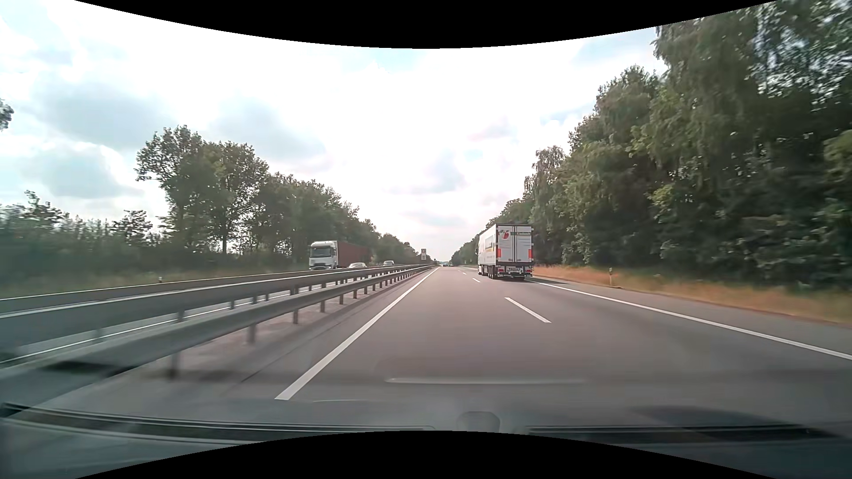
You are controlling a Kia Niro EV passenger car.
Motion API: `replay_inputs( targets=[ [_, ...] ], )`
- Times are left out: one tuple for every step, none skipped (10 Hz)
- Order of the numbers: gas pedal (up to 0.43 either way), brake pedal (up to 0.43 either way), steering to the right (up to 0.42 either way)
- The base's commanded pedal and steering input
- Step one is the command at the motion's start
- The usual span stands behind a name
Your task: Follow the waypoints while adhering to traffic rules and regulations
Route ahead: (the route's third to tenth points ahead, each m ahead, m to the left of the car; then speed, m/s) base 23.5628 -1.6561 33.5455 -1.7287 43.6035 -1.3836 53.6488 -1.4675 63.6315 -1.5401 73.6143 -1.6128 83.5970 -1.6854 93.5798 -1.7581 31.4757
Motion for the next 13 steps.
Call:
replay_inputs(
  targets=[
    [0.449,0.0,-0.003],
    [0.449,0.0,-0.003],
    [0.449,0.0,-0.002],
    [0.449,0.0,-0.003],
    [0.449,0.0,-0.002],
    [0.449,0.0,-0.001],
    [0.449,0.0,-0.001],
    [0.449,0.0,-0.002],
    [0.449,0.0,-0.003],
    [0.449,0.0,-0.003],
    [0.449,0.0,-0.003],
    [0.449,0.0,-0.002],
    [0.449,0.0,-0.002]
  ],
)
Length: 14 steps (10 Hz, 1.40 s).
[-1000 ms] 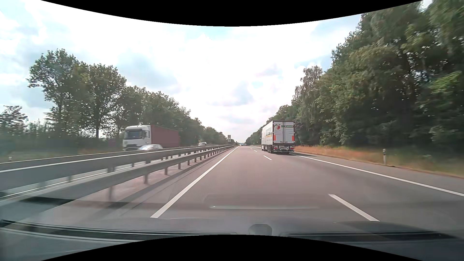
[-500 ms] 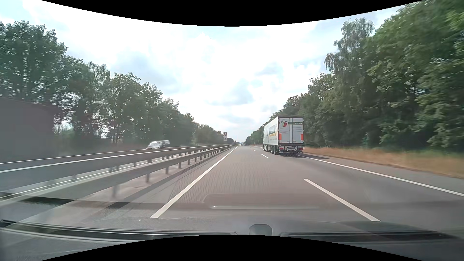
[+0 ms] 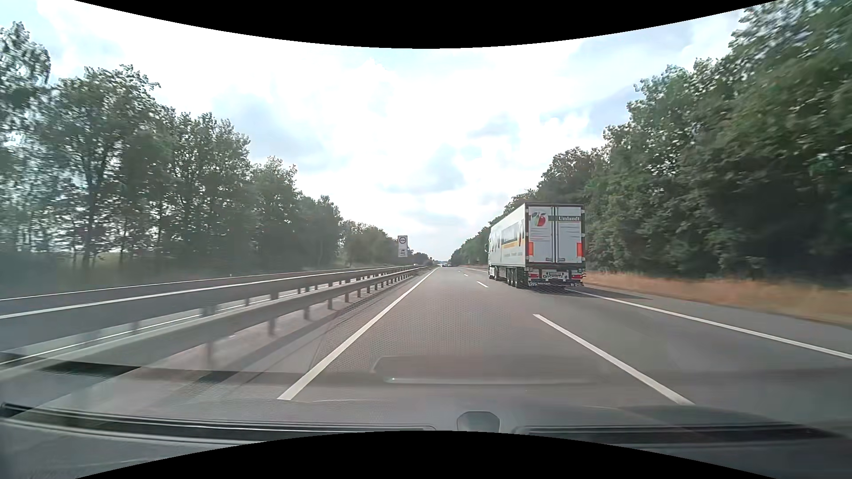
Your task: Follow the waypoints while adhering to traffic rules and regulations
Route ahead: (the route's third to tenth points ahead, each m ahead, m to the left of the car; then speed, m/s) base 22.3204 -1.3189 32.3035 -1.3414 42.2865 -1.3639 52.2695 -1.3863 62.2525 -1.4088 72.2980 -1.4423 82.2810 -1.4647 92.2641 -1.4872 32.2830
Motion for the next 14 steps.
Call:
replay_inputs(
  targets=[
    [0.449,0.0,-0.002],
    [0.449,0.0,-0.002],
    [0.441,0.0,-0.002],
    [0.441,0.0,-0.002],
    [0.441,0.0,-0.002],
    [0.441,0.0,-0.003],
    [0.441,0.0,-0.003],
    [0.441,0.0,-0.003],
    [0.429,0.0,-0.003],
    [0.409,0.0,-0.003],
    [0.409,0.0,-0.003],
    [0.398,0.0,-0.003],
    [0.398,0.0,-0.003],
    [0.398,0.0,-0.003]
  ],
)
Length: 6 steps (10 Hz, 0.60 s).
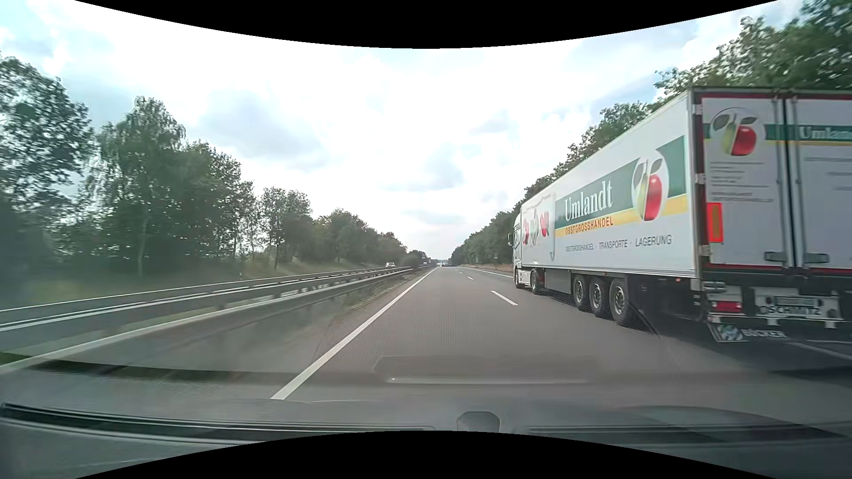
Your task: Follow the waypoints while adhering to traffic rules and regulations
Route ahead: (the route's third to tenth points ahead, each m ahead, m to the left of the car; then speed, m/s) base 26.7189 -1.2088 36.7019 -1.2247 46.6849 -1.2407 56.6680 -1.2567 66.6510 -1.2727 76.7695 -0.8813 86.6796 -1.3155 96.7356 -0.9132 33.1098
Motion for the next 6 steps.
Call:
replay_inputs(
  targets=[
    [0.398,0.0,-0.003],
    [0.398,0.0,-0.003],
    [0.398,0.0,-0.003],
    [0.398,0.0,-0.004],
    [0.398,0.0,-0.004],
    [0.398,0.0,-0.004]
  ],
)
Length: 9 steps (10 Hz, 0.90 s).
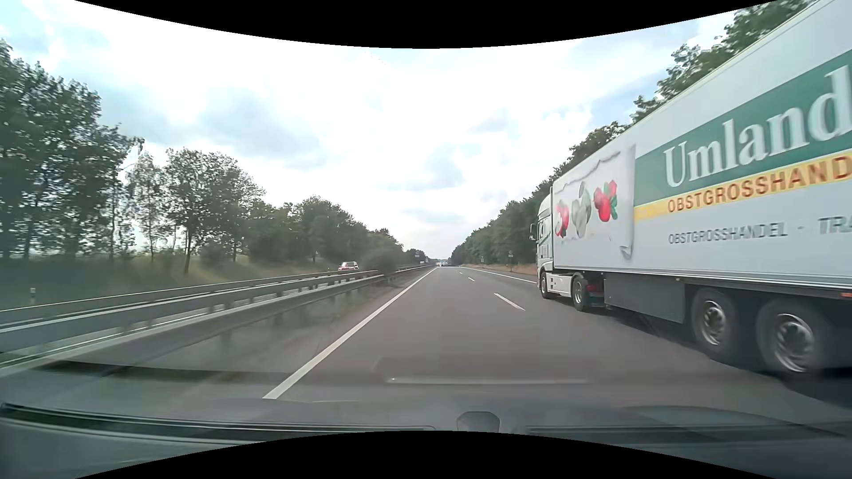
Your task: Follow the waypoints while adhering to traffic rules and regulations
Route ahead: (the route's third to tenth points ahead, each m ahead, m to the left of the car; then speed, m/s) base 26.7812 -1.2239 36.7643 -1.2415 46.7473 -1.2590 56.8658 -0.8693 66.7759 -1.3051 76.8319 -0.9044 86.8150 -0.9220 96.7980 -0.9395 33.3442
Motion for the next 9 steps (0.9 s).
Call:
replay_inputs(
  targets=[
    [0.398,0.0,-0.004],
    [0.398,0.0,-0.004],
    [0.398,0.0,-0.004],
    [0.398,0.0,-0.004],
    [0.398,0.0,-0.004],
    [0.398,0.0,-0.004],
    [0.398,0.0,-0.004],
    [0.398,0.0,-0.004],
    [0.398,0.0,-0.004]
  ],
)
